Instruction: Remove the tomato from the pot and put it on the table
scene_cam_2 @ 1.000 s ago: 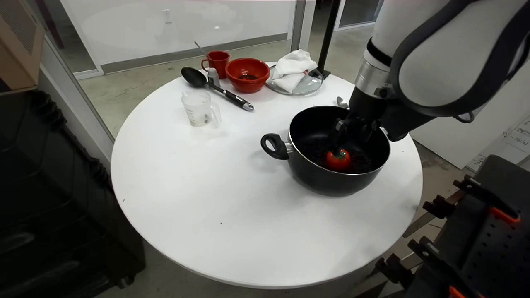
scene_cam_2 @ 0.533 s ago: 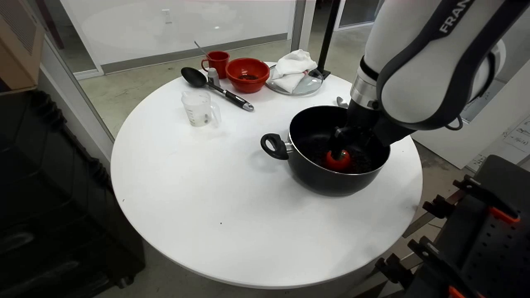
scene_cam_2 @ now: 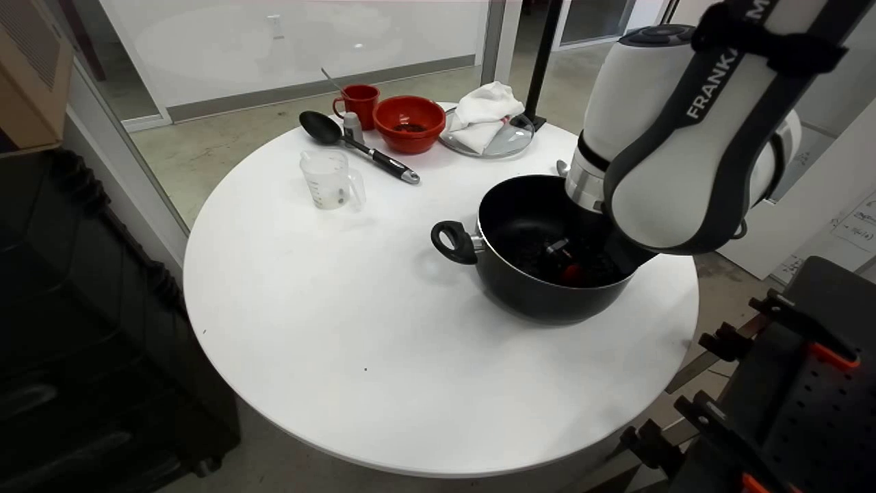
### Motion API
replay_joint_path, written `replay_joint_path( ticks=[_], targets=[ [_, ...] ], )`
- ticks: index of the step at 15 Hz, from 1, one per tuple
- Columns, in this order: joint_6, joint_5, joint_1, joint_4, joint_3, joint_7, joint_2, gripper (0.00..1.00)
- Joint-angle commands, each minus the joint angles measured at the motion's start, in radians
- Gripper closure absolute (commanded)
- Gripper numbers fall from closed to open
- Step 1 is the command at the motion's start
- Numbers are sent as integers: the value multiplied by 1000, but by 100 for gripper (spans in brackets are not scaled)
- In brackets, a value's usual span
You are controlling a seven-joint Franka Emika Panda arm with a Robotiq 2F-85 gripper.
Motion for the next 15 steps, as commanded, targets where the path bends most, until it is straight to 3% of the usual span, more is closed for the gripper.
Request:
replay_joint_path(
  ticks=[1,2,4,6,8,11,12,15],
  targets=[
    [29,44,20,23,-3,-25,29,45],
    [26,46,20,26,-3,-27,27,14],
    [12,48,12,33,4,-31,14,16],
    [2,53,3,44,15,-30,4,3],
    [-5,60,-1,59,21,-28,1,0],
    [-6,68,-2,81,24,-27,7,0],
    [-6,71,0,87,22,-25,10,25],
    [-5,75,4,99,17,-25,18,40]
  ],
)
